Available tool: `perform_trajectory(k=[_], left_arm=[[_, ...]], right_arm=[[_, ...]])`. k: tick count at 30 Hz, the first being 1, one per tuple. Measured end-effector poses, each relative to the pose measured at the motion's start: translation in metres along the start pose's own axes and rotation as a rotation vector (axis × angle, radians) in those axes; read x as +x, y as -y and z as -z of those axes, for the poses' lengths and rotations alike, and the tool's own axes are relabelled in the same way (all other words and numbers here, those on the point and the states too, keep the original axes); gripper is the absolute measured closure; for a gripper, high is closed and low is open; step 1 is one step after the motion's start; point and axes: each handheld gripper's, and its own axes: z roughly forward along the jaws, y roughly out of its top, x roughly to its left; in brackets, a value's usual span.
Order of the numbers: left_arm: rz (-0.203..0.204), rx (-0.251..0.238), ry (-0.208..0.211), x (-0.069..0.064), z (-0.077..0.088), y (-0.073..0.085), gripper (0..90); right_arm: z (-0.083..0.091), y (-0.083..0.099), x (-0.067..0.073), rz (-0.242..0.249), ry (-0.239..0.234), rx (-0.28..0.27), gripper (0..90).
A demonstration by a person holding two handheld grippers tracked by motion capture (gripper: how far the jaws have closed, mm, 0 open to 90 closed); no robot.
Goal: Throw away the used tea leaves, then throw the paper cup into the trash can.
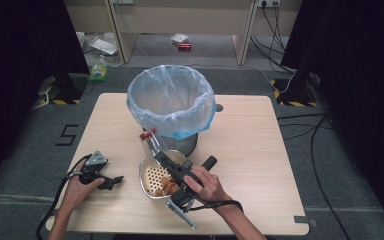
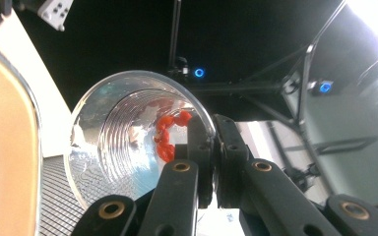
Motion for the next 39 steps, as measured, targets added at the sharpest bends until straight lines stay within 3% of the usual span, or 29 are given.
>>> perform_trajectory(k=[4, 10, 14, 19, 26, 33, 39], left_arm=[[0.001, -0.002, 0.000, 0.000, 0.000, 0.000, 0.0], [0.001, -0.002, 0.000, 0.000, 0.000, 0.000, 0.0], [0.001, -0.002, 0.000, 0.000, 0.000, 0.000, 0.0], [0.001, 0.000, 0.000, 0.000, 0.000, 0.000, 0.0], [0.001, 0.000, 0.000, 0.000, 0.000, 0.000, 0.0], [0.001, 0.000, 0.000, 0.000, 0.000, 0.000, 0.0], [0.000, 0.000, 0.001, 0.000, 0.000, 0.000, 0.0]], right_arm=[[0.003, -0.003, -0.015, -0.138, -0.033, -0.001, 87.9], [0.006, -0.006, -0.038, -0.324, -0.128, 0.005, 87.8], [0.005, -0.002, -0.051, -0.522, -0.215, 0.039, 87.8], [0.005, 0.006, -0.069, -0.686, -0.280, 0.071, 87.8], [0.005, 0.013, -0.097, -0.803, -0.286, 0.057, 87.8], [-0.001, 0.024, -0.121, -0.827, -0.241, 0.064, 87.8], [-0.013, 0.045, -0.139, -0.896, -0.186, 0.097, 87.8]])
